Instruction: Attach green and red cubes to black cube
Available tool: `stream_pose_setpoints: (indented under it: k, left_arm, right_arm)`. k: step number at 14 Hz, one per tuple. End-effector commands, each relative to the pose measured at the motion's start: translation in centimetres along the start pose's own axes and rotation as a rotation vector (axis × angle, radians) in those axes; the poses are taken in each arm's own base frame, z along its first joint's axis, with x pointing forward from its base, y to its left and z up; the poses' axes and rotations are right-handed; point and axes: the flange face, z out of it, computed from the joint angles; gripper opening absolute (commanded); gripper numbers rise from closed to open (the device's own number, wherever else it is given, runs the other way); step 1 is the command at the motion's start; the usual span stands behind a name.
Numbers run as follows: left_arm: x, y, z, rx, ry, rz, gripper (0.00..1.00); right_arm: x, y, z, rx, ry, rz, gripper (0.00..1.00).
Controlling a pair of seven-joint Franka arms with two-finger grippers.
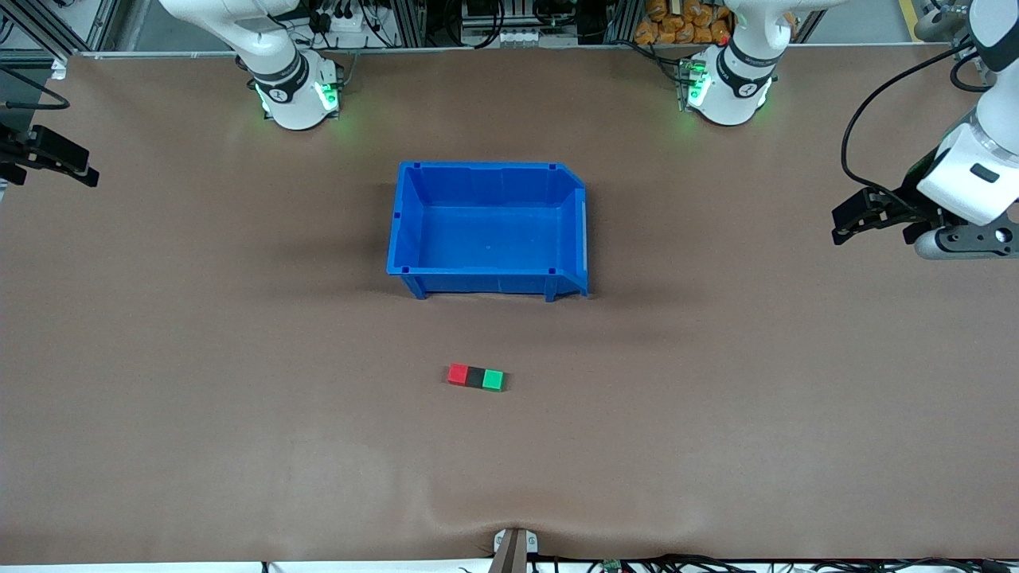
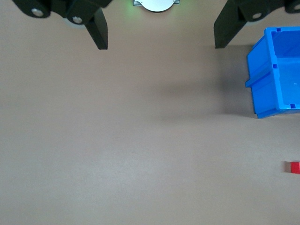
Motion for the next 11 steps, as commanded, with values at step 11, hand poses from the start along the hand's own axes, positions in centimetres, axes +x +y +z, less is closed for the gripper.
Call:
stream_pose_setpoints:
  k: [11]
  left_arm:
    - [-1.1,-2.8,-1.6,-0.01,-0.037,0.143,1.0]
  right_arm:
    - [0.1,-0.4,-0.4,-0.006,-0.002,0.003,1.0]
